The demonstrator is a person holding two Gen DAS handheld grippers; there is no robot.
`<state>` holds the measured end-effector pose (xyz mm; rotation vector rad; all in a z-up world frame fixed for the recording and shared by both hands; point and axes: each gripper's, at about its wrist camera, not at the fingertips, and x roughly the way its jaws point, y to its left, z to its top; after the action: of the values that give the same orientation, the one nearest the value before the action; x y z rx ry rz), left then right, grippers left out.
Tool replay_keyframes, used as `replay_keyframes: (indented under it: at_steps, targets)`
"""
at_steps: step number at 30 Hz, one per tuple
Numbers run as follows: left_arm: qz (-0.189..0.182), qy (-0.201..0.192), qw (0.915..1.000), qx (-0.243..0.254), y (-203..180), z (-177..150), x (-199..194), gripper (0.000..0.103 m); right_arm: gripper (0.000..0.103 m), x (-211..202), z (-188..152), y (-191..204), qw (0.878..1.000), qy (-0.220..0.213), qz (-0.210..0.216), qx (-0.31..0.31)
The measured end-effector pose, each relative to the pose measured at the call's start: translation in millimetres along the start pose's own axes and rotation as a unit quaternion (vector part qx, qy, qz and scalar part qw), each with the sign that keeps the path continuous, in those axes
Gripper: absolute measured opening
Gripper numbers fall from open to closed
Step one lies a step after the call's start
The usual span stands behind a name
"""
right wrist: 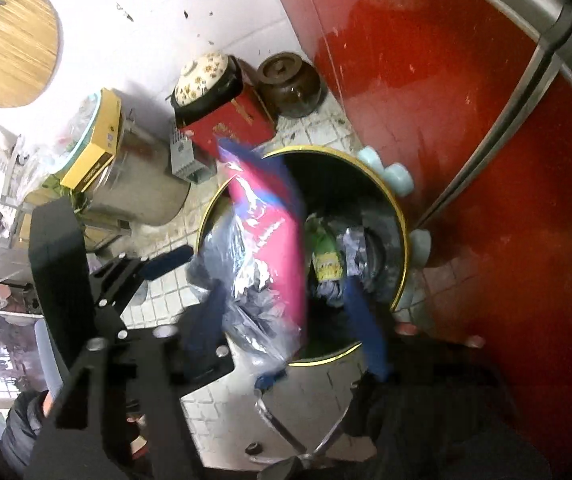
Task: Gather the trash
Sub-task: 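Move both tools back over the countertop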
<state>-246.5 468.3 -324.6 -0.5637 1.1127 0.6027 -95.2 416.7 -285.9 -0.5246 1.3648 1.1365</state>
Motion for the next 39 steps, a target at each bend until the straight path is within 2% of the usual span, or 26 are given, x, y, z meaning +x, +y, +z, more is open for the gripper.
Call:
replay_keyframes:
  at_steps: [9,14,16,18,22,24,25,27,29,31,34,35,36,38,39]
  targets:
    - [0.001,-0.008,1.0000,-0.005,3.1,0.0,-8.9,0.075,0.063,-4.4,0.5,3.0,1.000,-0.008,-0.001,0.000]
    - [0.003,-0.028,0.9996,-0.006,1.8,3.3,-29.5,0.075,0.063,-31.9,-6.7,12.2,1.000,-0.030,0.005,-0.010]
    - [0.008,-0.037,0.9993,-0.004,-0.9,5.7,-42.8,0.084,0.063,-54.0,-13.4,17.5,0.999,-0.046,0.012,-0.019]
    - [0.010,-0.058,0.9982,0.006,-10.1,8.1,-67.6,0.092,0.070,-90.2,-24.2,21.4,0.996,-0.081,0.014,-0.030]
    - [0.019,-0.108,0.9930,0.043,-43.6,15.1,-122.2,0.095,0.076,-170.2,-55.3,12.0,0.987,-0.158,-0.008,-0.036]
    - [0.009,-0.136,0.9882,0.070,-70.7,21.5,-150.4,0.096,0.083,-219.0,-79.3,-5.2,0.978,-0.204,-0.034,-0.024]
    - [0.001,-0.145,0.9859,0.084,-84.3,25.1,-162.1,0.096,0.084,-235.4,-88.3,-12.2,0.974,-0.220,-0.045,-0.015]
    - [-0.015,-0.163,0.9792,0.119,-125.7,31.1,-186.9,0.096,0.085,-284.3,-120.4,-41.7,0.961,-0.264,-0.081,0.022]
    - [-0.036,-0.182,0.9689,0.163,-175.6,33.6,-210.2,0.096,0.085,-319.0,-150.5,-70.4,0.949,-0.289,-0.109,0.055]
    - [-0.057,-0.194,0.9586,0.201,-219.5,34.6,-226.3,0.096,0.085,-357.8,-191.6,-105.6,0.932,-0.316,-0.151,0.099]
    - [-0.117,-0.200,0.9388,0.255,-297.9,29.1,-245.3,0.096,0.085,-401.7,-253.4,-155.4,0.902,-0.338,-0.209,0.168]
    - [-0.141,-0.198,0.9298,0.277,-333.1,24.4,-250.9,0.096,0.085,-412.0,-272.8,-168.1,0.893,-0.343,-0.219,0.191]
    - [-0.154,-0.195,0.9238,0.292,-356.1,19.5,-252.1,0.096,0.085,-425.1,-299.0,-187.1,0.881,-0.346,-0.232,0.223]
    - [-0.181,-0.189,0.9070,0.330,-411.7,6.6,-258.0,0.096,0.085,-442.3,-335.8,-212.6,0.864,-0.349,-0.253,0.261]
    - [-0.187,-0.188,0.9012,0.342,-430.3,0.6,-259.4,0.096,0.085,-451.4,-355.1,-224.4,0.855,-0.351,-0.263,0.278]
